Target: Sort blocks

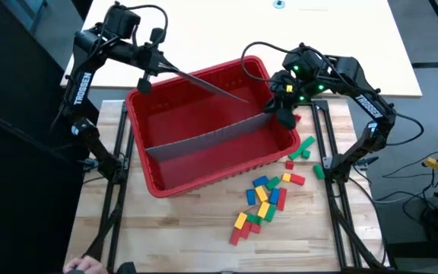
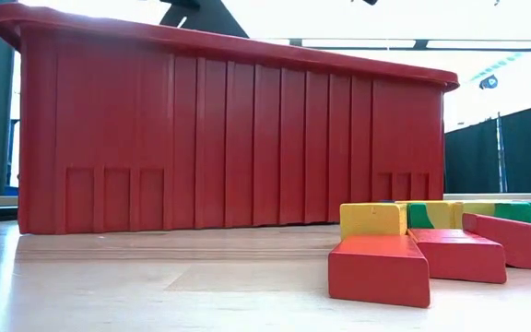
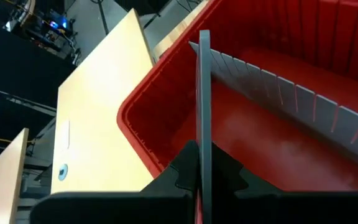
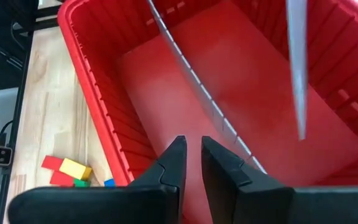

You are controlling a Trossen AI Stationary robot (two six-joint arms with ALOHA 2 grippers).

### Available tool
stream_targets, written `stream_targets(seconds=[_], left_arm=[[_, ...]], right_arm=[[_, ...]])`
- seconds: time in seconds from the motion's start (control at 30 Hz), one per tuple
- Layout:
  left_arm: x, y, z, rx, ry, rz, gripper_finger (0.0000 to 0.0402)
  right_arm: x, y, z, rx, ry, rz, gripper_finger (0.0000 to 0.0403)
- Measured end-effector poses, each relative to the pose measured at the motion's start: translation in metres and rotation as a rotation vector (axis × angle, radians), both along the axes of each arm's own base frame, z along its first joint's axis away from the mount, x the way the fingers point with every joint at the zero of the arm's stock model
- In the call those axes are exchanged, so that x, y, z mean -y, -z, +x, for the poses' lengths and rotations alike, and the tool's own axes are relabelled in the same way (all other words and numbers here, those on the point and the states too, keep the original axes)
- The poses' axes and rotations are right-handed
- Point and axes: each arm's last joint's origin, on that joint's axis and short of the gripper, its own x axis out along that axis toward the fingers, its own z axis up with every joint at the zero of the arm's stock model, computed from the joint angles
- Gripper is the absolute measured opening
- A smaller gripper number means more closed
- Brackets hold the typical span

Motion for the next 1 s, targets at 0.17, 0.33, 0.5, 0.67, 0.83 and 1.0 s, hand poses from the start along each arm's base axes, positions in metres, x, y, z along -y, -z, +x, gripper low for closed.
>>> stream_targets(seconds=[0.17, 0.33, 0.5, 0.67, 0.83, 1.0], left_arm=[[0.008, -0.004, 0.000, 0.040, 0.036, -0.027, 0.0000], [0.018, -0.007, 0.002, 0.053, 0.051, -0.053, 0.0000], [0.027, -0.008, 0.002, 0.047, 0.057, -0.089, 0.0000], [0.039, -0.008, -0.001, 0.021, 0.041, -0.176, 0.0000], [0.045, -0.005, -0.004, -0.017, -0.029, -0.324, 0.0000], [0.044, -0.004, -0.003, -0.015, -0.125, -0.447, 0.0000]], right_arm=[[0.003, 0.000, 0.007, 0.028, 0.011, -0.005, 0.0046], [0.007, 0.005, 0.015, 0.016, 0.011, 0.000, 0.0066], [0.010, 0.009, 0.021, -0.001, 0.010, 0.007, 0.0082], [0.011, 0.011, 0.024, -0.008, 0.008, 0.009, 0.0095], [0.011, 0.011, 0.024, -0.007, 0.008, 0.008, 0.0107], [0.011, 0.011, 0.024, -0.005, 0.007, 0.008, 0.0120]])
